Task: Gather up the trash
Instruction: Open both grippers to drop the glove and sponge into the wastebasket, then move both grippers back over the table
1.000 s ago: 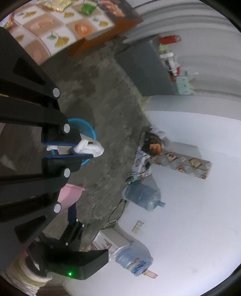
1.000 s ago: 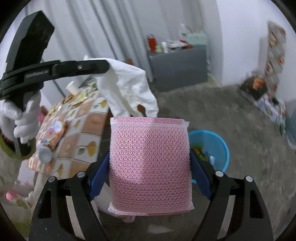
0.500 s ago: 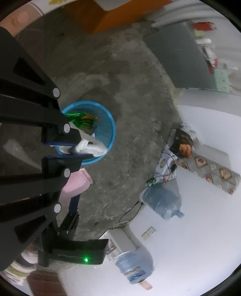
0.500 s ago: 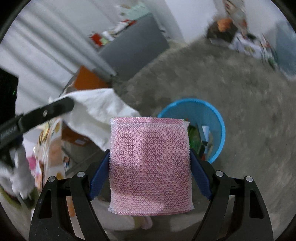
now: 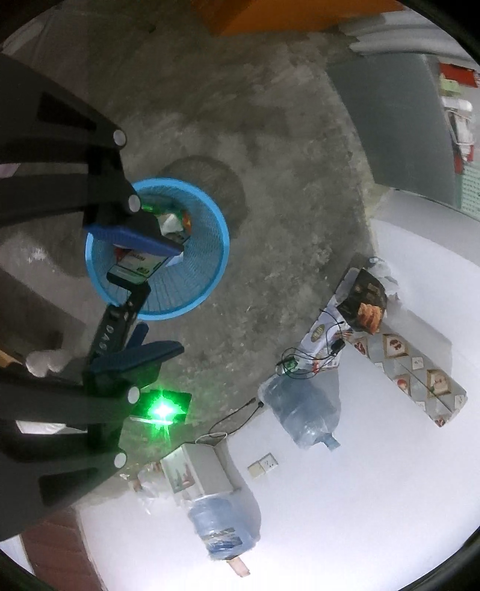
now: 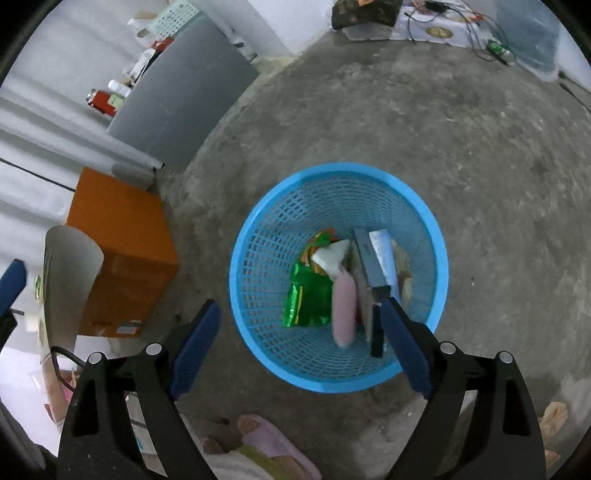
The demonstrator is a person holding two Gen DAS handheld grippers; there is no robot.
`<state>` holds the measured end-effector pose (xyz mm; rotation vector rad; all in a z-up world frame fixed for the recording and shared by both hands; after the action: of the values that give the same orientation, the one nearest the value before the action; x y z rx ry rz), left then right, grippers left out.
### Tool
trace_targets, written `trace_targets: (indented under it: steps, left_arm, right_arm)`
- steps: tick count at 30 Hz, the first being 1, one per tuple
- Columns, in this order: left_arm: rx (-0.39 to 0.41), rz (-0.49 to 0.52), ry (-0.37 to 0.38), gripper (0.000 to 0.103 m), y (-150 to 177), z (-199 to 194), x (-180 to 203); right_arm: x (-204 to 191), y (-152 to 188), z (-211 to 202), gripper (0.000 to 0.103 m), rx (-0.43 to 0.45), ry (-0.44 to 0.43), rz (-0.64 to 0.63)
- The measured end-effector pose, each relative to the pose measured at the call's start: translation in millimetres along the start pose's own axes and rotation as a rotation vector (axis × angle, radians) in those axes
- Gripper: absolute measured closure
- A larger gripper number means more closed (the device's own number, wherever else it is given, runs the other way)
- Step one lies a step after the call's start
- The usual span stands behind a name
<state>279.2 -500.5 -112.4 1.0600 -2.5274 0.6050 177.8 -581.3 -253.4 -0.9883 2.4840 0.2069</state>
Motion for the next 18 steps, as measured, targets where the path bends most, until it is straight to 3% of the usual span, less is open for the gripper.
trace_targets:
  steps: [9,18]
  left_arm:
    - [0.071,0.050,-0.026,0.051,36.8,-77.2,1.7]
    - [0.164,0.063,-0.103,0.043,105.9,-188.0,-22.5]
  right_arm:
    - [0.0,4.4,-46.4,0.019,0.091,0.023,-0.052]
    - [-55.6,40.8,-107.0,0.019,0.161,0.089,-0.307]
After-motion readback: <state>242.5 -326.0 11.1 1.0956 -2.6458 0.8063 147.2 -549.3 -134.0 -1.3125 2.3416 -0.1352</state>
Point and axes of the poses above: each gripper's, at about its wrist camera, not at the fingertips, and z roughly the way its jaws point, x to its right, y to its underside, the point moved 5 cm from there along z, roughly the way its jaws point, and after that the axes turned 13 degrees about -x, right-handed, at the moved point
